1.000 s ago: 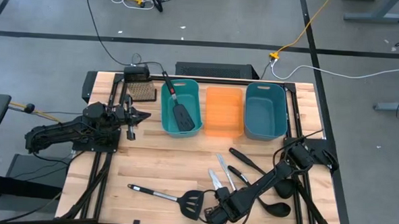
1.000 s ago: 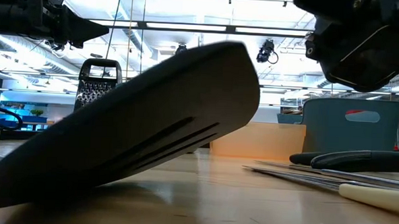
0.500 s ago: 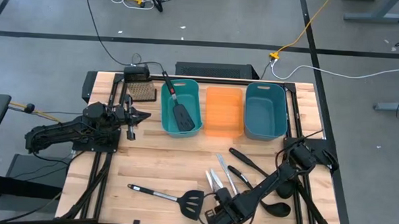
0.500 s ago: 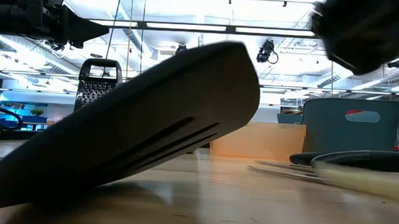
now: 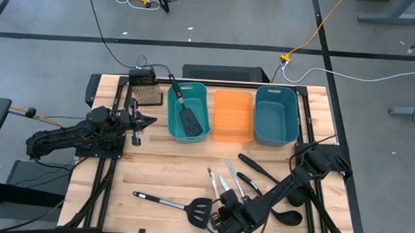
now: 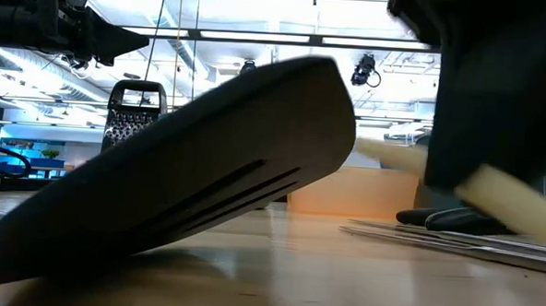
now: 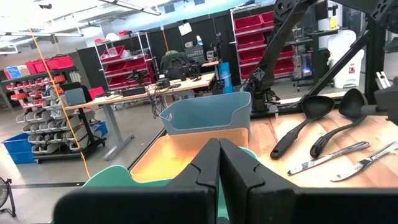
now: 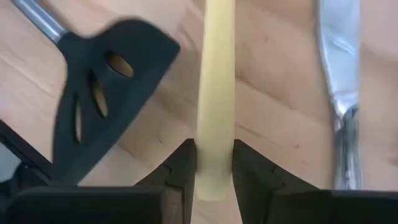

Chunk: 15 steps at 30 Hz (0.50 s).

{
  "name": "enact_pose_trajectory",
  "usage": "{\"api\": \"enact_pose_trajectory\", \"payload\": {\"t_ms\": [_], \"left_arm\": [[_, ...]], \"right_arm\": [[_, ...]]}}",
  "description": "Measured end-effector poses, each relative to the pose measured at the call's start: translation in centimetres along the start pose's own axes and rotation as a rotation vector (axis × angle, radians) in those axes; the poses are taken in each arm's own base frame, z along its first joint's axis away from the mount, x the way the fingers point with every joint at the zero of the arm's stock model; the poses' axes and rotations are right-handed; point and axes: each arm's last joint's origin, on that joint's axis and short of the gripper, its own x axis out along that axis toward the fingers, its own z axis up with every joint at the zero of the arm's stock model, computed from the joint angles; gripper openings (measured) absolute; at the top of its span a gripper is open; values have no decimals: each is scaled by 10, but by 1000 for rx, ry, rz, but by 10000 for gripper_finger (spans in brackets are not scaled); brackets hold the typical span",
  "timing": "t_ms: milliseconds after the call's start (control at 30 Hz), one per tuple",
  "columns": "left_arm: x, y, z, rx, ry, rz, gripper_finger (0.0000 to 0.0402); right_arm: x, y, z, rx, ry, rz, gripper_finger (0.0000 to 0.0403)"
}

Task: Pick & Place Kitchen Items
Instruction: Put the yellow knife into the orange container

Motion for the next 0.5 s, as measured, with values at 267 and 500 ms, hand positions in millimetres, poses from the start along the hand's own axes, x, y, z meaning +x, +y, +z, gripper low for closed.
{"api": "enact_pose_trajectory", "payload": {"t_ms": [267,500], "left_arm": [[0,0,0,0,2,0,12],[0,0,0,0,2,0,12]], "right_arm": [[-49,-4,9,-174,-317,63,86],[-103,7,18,-498,-575,183,86]]}}
